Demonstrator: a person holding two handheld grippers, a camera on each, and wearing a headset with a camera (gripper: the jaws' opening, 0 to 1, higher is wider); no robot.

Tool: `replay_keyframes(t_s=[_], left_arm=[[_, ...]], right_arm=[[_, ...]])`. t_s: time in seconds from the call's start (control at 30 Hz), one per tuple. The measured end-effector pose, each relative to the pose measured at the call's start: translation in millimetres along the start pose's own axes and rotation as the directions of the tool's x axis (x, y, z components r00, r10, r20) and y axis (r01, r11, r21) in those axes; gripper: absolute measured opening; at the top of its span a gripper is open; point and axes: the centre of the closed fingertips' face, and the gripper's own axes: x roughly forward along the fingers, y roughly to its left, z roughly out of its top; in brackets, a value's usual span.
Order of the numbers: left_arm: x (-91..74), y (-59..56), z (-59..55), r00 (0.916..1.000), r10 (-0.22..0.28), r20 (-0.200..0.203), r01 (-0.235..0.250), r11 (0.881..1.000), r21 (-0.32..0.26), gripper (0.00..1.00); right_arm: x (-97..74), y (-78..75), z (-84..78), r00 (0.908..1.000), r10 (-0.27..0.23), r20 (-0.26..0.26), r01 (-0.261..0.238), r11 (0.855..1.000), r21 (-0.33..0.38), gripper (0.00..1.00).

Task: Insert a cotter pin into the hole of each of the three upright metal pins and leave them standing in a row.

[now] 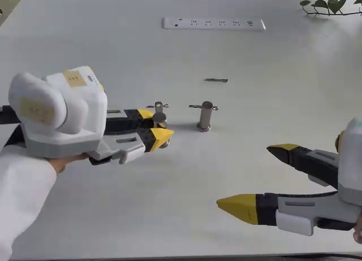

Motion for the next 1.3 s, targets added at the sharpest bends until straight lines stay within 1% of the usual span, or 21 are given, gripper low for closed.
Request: replay_keyframes(t_s=[0.03, 0.13, 0.2, 0.23, 0.27, 0.3, 0.33, 0.4, 0.43, 0.53, 0.6, 0.63, 0.7, 0.73, 0.9, 0.97, 1.0, 1.07, 1.23, 1.27, 1.3], left_arm=[[2.3, -2.1, -2.7, 1.0000, 0.001, -0.007, -0.001, 1.000, 0.021, 0.11], [7.4, -2.1, -8.7, 0.9998, 0.007, -0.020, -0.007, 1.000, 0.000, 0.11], [10.4, -0.8, -13.4, 0.9992, 0.024, -0.032, -0.024, 1.000, 0.007, 0.11], [12.1, 1.5, -16.7, 0.9985, 0.035, -0.041, -0.035, 0.999, -0.002, 0.11], [12.7, 1.8, -19.7, 0.9979, 0.042, -0.048, -0.044, 0.998, -0.038, 0.11], [14.3, 2.8, -21.3, 0.9981, 0.045, -0.043, -0.046, 0.998, -0.032, 0.11], [15.2, 3.8, -22.8, 0.9976, 0.052, -0.045, -0.054, 0.998, -0.038, 0.11], [16.7, 4.8, -26.0, 0.9970, 0.061, -0.047, -0.064, 0.996, -0.064, 0.11], [17.6, 5.3, -27.5, 0.9967, 0.064, -0.050, -0.068, 0.995, -0.069, 0.11], [20.0, 4.2, -31.2, 0.9953, 0.076, -0.061, -0.079, 0.996, -0.047, 0.11], [21.7, 3.5, -33.1, 0.9948, 0.078, -0.065, -0.082, 0.995, -0.063, 0.11], [22.9, 2.6, -33.9, 0.9946, 0.082, -0.065, -0.085, 0.995, -0.058, 0.11], [25.0, 2.3, -36.2, 0.9930, 0.085, -0.081, -0.090, 0.994, -0.060, 0.11], [25.8, 1.9, -37.0, 0.9927, 0.088, -0.082, -0.092, 0.994, -0.051, 0.11], [28.3, 1.5, -39.0, 0.9924, 0.092, -0.081, -0.096, 0.994, -0.050, 0.11], [30.0, -0.5, -39.4, 0.9928, 0.087, -0.082, -0.092, 0.994, -0.057, 0.11], [30.7, -0.5, -38.3, 0.9934, 0.089, -0.072, -0.093, 0.994, -0.055, 0.11], [31.9, 0.4, -38.2, 0.9931, 0.096, -0.067, -0.100, 0.994, -0.046, 0.11], [33.4, 0.2, -38.7, 0.9926, 0.105, -0.060, -0.108, 0.993, -0.046, 0.11], [33.4, 0.5, -39.6, 0.9925, 0.107, -0.059, -0.110, 0.993, -0.048, 0.11], [33.4, 0.9, -39.1, 0.9925, 0.117, -0.036, -0.119, 0.990, -0.079, 0.12]], right_arm=[[-0.1, -0.3, -0.1, 1.0000, 0.000, -0.001, 0.000, 1.000, 0.000, 0.91], [-1.0, -2.0, -1.1, 1.0000, -0.004, -0.001, 0.004, 1.000, 0.002, 0.91], [-1.2, -3.0, -2.0, 1.0000, -0.005, -0.005, 0.005, 1.000, 0.002, 0.91], [-1.3, -3.8, -2.5, 0.9999, -0.008, -0.007, 0.008, 1.000, 0.002, 0.91], [-1.4, -4.1, -2.8, 0.9999, -0.009, -0.008, 0.009, 1.000, 0.003, 0.91], [-1.6, -4.3, -2.9, 0.9999, -0.009, -0.009, 0.009, 1.000, 0.004, 0.91], [-1.8, -4.2, -2.9, 0.9999, -0.008, -0.009, 0.008, 1.000, 0.004, 0.91], [-2.2, -4.5, -3.1, 0.9999, -0.009, -0.011, 0.009, 1.000, 0.002, 0.91], [-2.1, -5.1, -3.6, 0.9999, -0.009, -0.013, 0.010, 1.000, 0.002, 0.91], [-1.3, -5.5, -4.9, 0.9998, -0.008, -0.017, 0.009, 1.000, 0.008, 0.90], [-0.3, -5.0, -6.5, 0.9996, -0.007, -0.027, 0.007, 1.000, 0.010, 0.89], [0.0, -4.7, -6.2, 0.9996, -0.007, -0.026, 0.007, 1.000, 0.009, 0.89], [0.7, -3.5, -4.7, 0.9998, -0.006, -0.018, 0.006, 1.000, 0.012, 0.89], [0.7, -3.1, -4.4, 0.9998, -0.005, -0.017, 0.006, 1.000, 0.012, 0.89], [0.7, -3.5, -4.5, 0.9997, -0.008, -0.022, 0.009, 1.000, 0.008, 0.89], [0.5, -3.8, -4.5, 0.9997, -0.009, -0.023, 0.009, 1.000, 0.008, 0.89], [0.3, -3.9, -4.5, 0.9997, -0.009, -0.023, 0.010, 1.000, 0.007, 0.89], [0.5, -3.8, -4.5, 0.9997, -0.009, -0.023, 0.009, 1.000, 0.010, 0.89], [1.0, -3.1, -5.5, 0.9996, -0.006, -0.026, 0.007, 1.000, 0.008, 0.89], [1.0, -3.0, -5.5, 0.9996, -0.006, -0.026, 0.006, 1.000, 0.007, 0.89], [1.1, -2.9, -5.6, 0.9996, -0.006, -0.026, 0.006, 1.000, 0.007, 0.89]])
